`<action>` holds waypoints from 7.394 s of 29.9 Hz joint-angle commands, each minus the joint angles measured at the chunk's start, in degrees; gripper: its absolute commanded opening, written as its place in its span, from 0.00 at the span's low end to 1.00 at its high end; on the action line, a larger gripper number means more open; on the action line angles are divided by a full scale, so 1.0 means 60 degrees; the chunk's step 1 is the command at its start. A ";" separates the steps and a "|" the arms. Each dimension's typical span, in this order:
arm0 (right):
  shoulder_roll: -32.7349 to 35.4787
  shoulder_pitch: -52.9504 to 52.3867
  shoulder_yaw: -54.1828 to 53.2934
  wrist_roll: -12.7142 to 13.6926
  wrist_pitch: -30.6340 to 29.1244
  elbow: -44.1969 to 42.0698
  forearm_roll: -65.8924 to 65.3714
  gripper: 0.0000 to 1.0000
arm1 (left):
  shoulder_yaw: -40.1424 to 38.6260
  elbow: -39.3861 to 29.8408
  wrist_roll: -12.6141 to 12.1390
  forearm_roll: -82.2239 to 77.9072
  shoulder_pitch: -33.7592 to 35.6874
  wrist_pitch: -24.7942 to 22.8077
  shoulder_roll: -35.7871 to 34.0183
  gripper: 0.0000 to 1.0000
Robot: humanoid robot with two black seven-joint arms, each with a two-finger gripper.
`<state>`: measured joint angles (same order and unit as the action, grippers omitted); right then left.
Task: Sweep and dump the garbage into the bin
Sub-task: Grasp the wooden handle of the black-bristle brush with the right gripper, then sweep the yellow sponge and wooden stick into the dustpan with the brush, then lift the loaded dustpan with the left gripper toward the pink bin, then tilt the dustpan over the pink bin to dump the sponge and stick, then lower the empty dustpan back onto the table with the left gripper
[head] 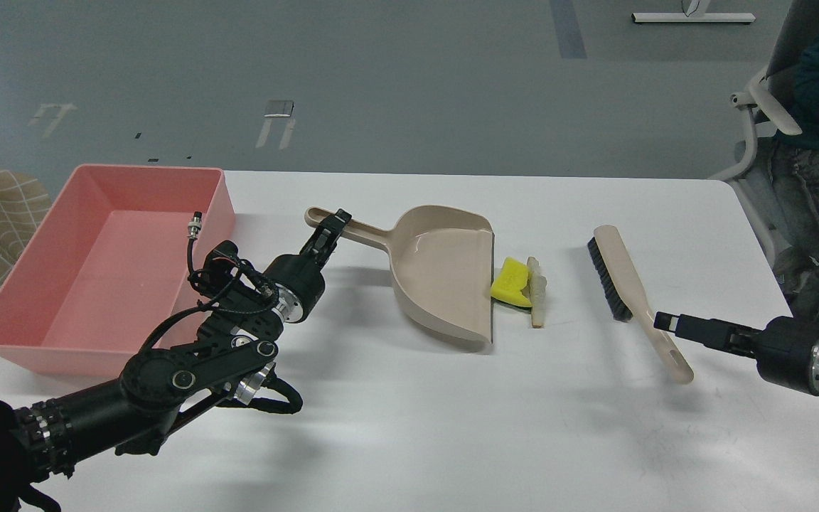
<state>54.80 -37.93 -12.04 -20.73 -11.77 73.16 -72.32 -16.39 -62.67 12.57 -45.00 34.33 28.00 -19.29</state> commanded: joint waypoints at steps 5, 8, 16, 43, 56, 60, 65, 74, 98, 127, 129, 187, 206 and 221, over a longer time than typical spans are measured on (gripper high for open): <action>-0.0271 0.0022 0.0000 0.0231 -0.0001 -0.0021 -0.0148 0.90 | 0.0008 0.0001 0.0043 0.0001 -0.0053 0.0000 0.0007 0.00; -0.0359 0.0022 0.0000 0.0276 -0.0001 -0.0021 -0.0148 0.89 | 0.0008 0.0001 0.0145 0.0001 -0.0097 0.0000 0.0007 0.00; -0.0681 0.0022 0.0000 0.0481 0.0014 -0.0036 -0.0148 0.89 | 0.0008 0.0001 0.0234 0.0001 -0.0171 0.0000 -0.0037 0.00; -0.0799 0.0037 0.0000 0.0876 0.0029 0.0023 -0.0265 0.42 | 0.0008 -0.0029 0.0248 0.0001 -0.0215 0.0000 -0.0008 0.00; -0.0784 0.0037 -0.0015 0.0920 0.0029 0.0052 -0.0236 0.00 | 0.0008 -0.0029 0.0263 0.0001 -0.0215 0.0000 -0.0023 0.00; -0.0740 -0.0065 -0.0015 0.0964 0.0029 0.0169 -0.0236 0.00 | 0.0008 -0.0029 0.0263 0.0001 -0.0215 0.0000 -0.0052 0.00; -0.0740 -0.0153 -0.0029 0.1140 0.0014 0.0228 -0.0221 0.00 | 0.0037 -0.0029 0.0277 -0.0058 -0.0229 0.0000 -0.0110 0.00; -0.1032 -0.0007 -0.0015 0.1272 -0.0045 0.0228 -0.0207 0.00 | 0.0154 -0.0029 0.0541 -0.0087 -0.0258 0.0000 -0.0140 0.00; -0.3509 -0.0592 -0.0131 0.1198 0.0101 0.0184 0.0334 0.00 | 0.0140 -0.0234 0.0512 -0.0073 -0.0390 0.0000 -0.0198 0.00; 0.0300 0.1311 -0.0981 0.1330 0.1566 0.1751 0.0379 0.00 | -0.3023 -0.2078 0.0278 0.2167 -0.0698 -0.0638 -0.1471 0.00; 0.0285 0.1341 -0.0981 0.1330 0.1581 0.1839 0.0379 0.00 | -0.3462 -0.2342 0.0263 0.2592 -0.0829 -0.0711 -0.2187 0.00; -0.0037 0.1341 -0.0952 0.1345 0.1552 0.2015 0.0379 0.00 | -0.5470 -0.0688 0.2571 -0.1364 -0.3208 -0.2128 -1.0950 0.00; 0.0036 0.1341 -0.0923 0.1345 0.1479 0.1854 0.0379 0.00 | -0.5383 -0.0922 0.0382 0.0367 0.0708 -0.5208 -0.6661 0.00; -0.0008 0.1384 -0.0879 0.1331 0.1479 0.1678 0.0365 0.00 | -0.3526 -0.0908 -0.0689 0.0352 0.0269 -0.4259 -0.2486 0.00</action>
<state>54.98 -29.80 -17.31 -12.72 -2.90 83.33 -70.11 -41.84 -68.19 8.11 -43.03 36.40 -0.41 -37.11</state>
